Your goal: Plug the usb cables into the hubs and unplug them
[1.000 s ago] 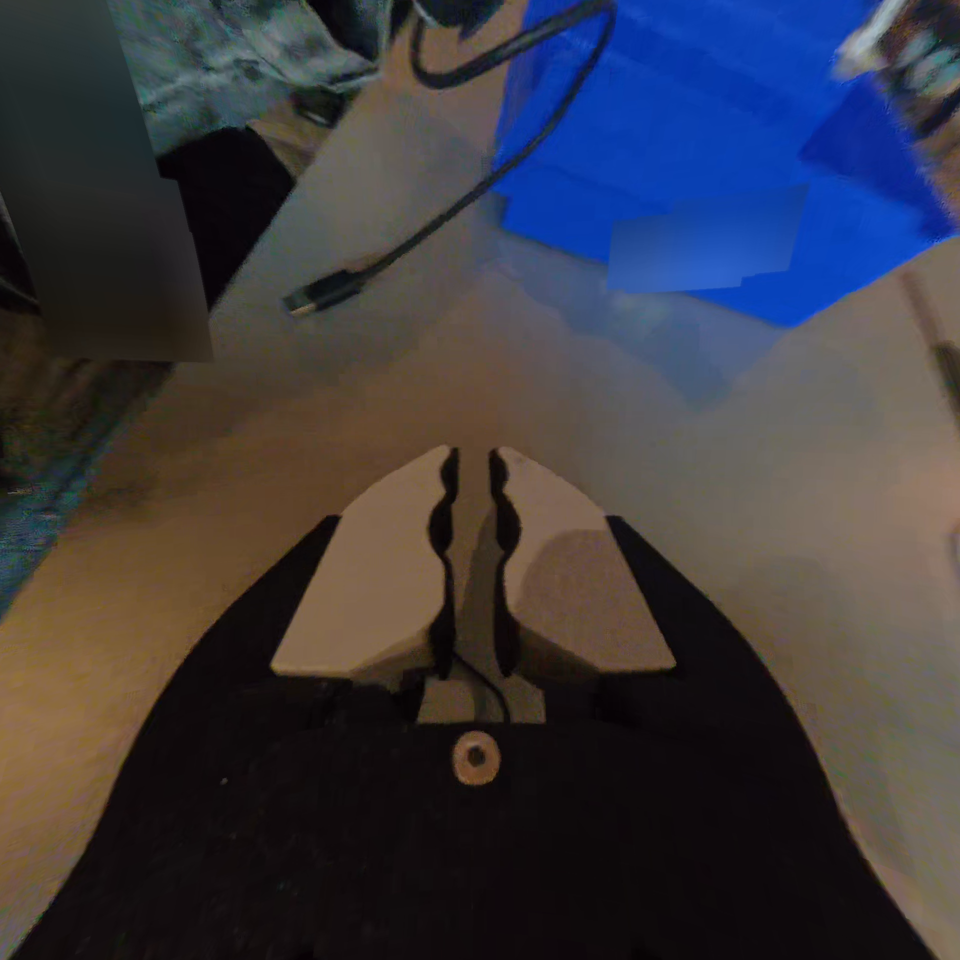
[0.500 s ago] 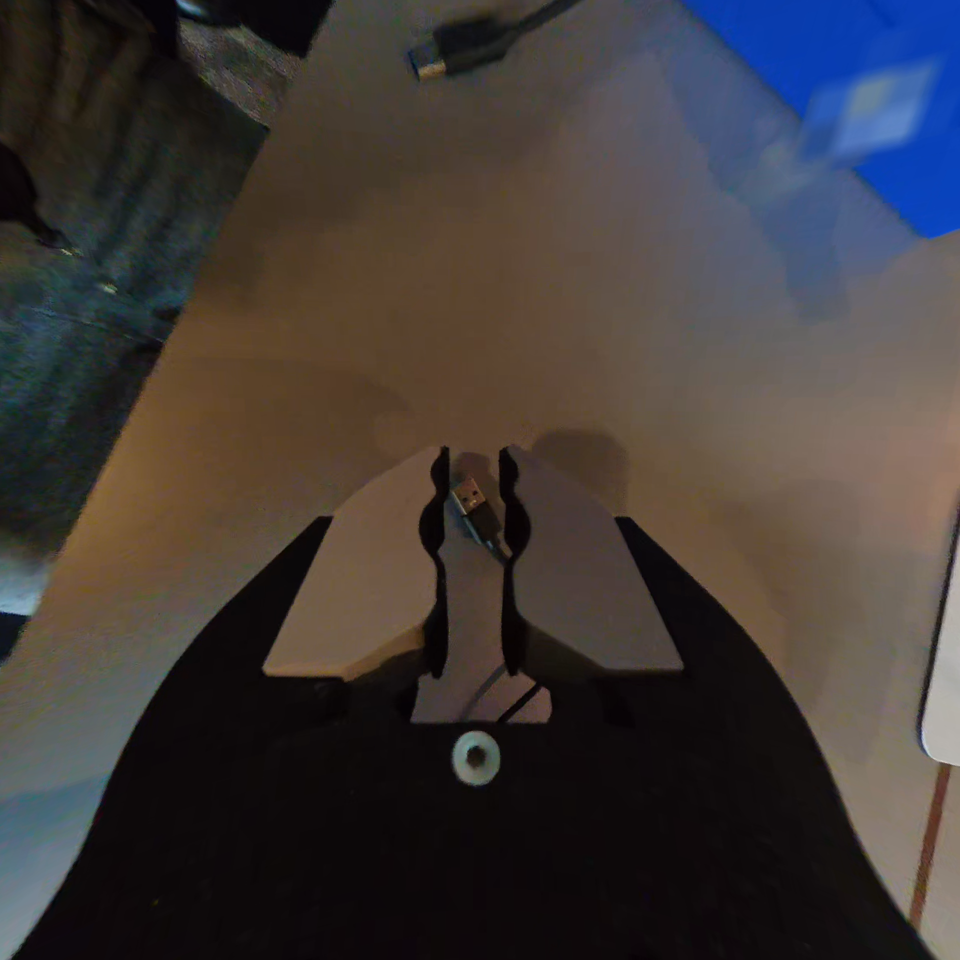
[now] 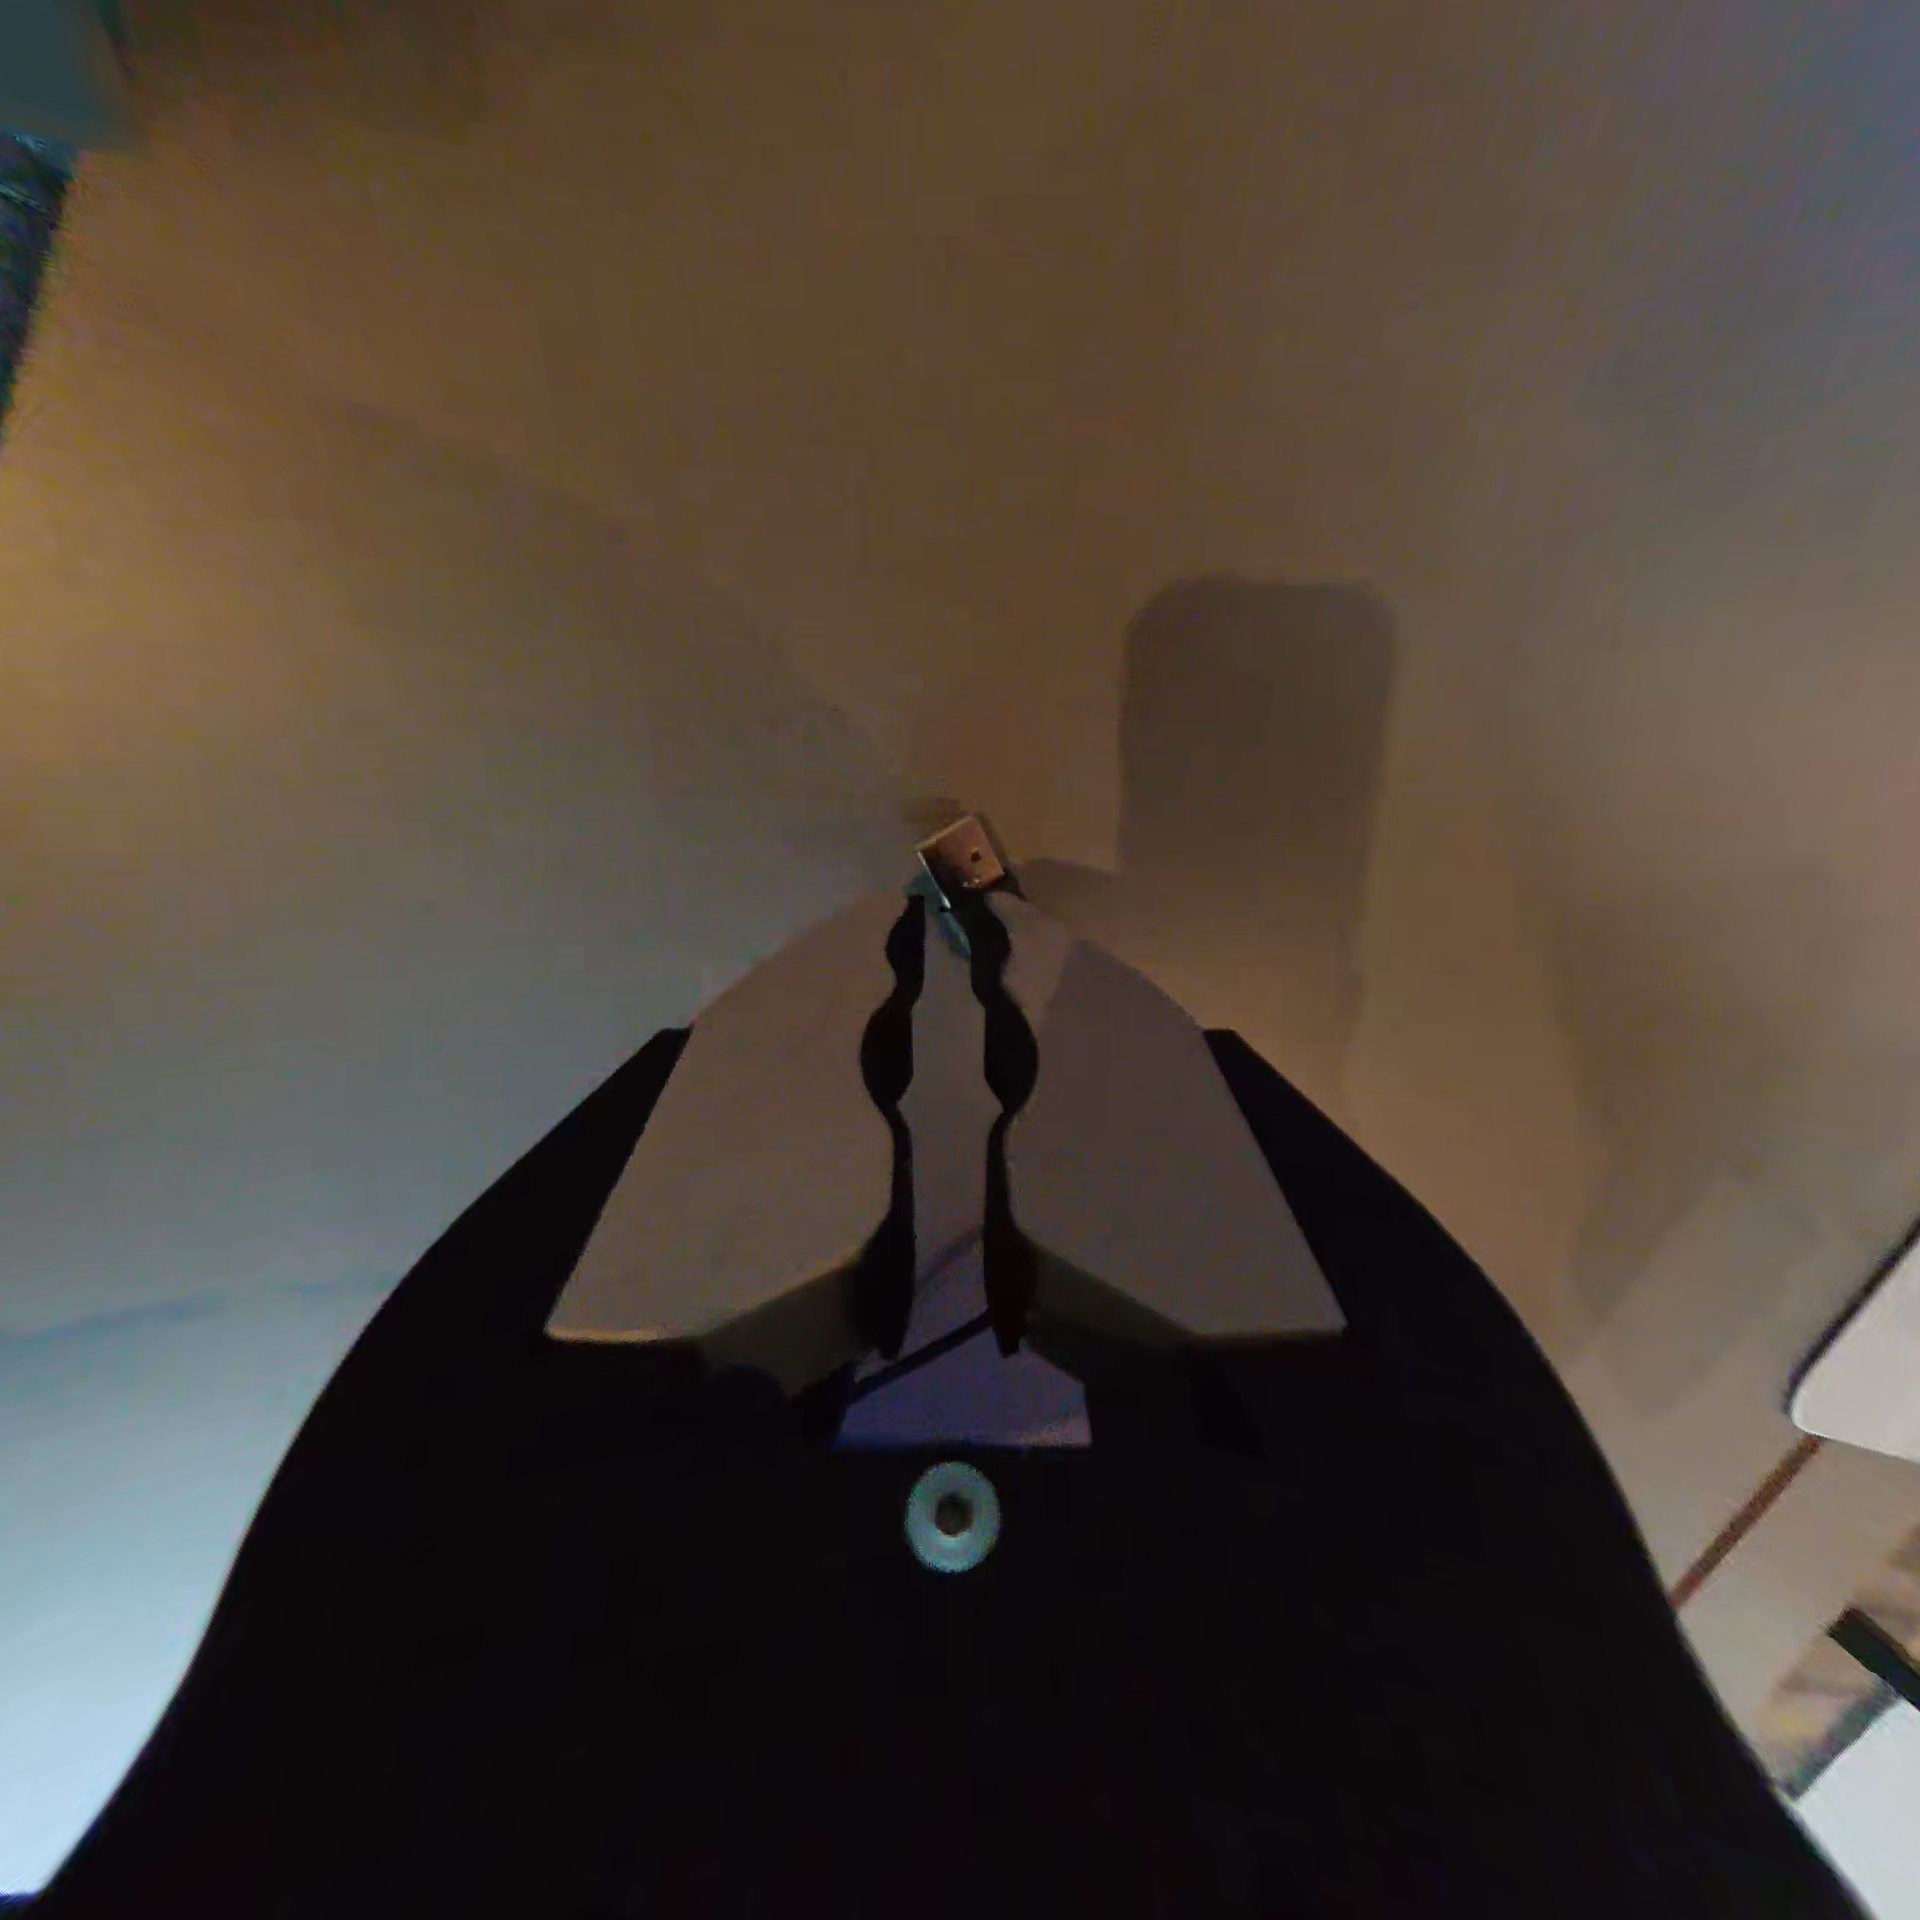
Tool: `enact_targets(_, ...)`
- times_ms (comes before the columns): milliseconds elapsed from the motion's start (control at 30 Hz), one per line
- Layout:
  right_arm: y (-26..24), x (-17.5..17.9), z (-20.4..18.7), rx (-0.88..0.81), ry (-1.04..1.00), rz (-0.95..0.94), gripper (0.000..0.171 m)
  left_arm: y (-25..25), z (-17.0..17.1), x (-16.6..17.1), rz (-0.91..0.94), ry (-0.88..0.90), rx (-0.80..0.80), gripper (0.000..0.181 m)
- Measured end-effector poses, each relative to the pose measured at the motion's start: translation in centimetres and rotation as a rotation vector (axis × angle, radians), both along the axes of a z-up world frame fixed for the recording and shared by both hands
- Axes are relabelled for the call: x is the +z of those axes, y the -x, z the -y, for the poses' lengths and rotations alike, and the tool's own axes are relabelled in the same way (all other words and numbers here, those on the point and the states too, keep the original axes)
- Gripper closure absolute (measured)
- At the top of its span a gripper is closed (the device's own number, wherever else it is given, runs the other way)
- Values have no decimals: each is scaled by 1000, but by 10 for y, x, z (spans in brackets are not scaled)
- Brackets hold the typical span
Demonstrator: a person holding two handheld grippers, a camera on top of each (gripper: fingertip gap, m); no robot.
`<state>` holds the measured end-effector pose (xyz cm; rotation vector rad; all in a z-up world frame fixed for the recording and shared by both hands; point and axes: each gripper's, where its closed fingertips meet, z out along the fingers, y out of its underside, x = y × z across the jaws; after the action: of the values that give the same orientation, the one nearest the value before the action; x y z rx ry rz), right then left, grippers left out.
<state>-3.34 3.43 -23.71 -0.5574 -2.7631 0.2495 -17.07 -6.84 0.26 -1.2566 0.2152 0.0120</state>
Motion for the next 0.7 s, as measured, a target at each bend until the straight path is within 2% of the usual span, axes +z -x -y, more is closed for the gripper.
enact_targets(133, 3, 0, -4, -22, 46, -9, 157, 1, 0, 0, 9, -3, -6, 137)
enact_targets(433, 16, 10, -19, -36, -13, -49, 148, -1, 0, 0, -2, 1, -10, 137)
enact_targets(600, 12, 4, -33, -62, -69, 65, 146, -2, -2, -2, -3, 6, -15, 137)
enact_targets(700, 19, -2, -29, -47, -35, 70, 158, -3, -1, -1, -8, 4, -15, 137)
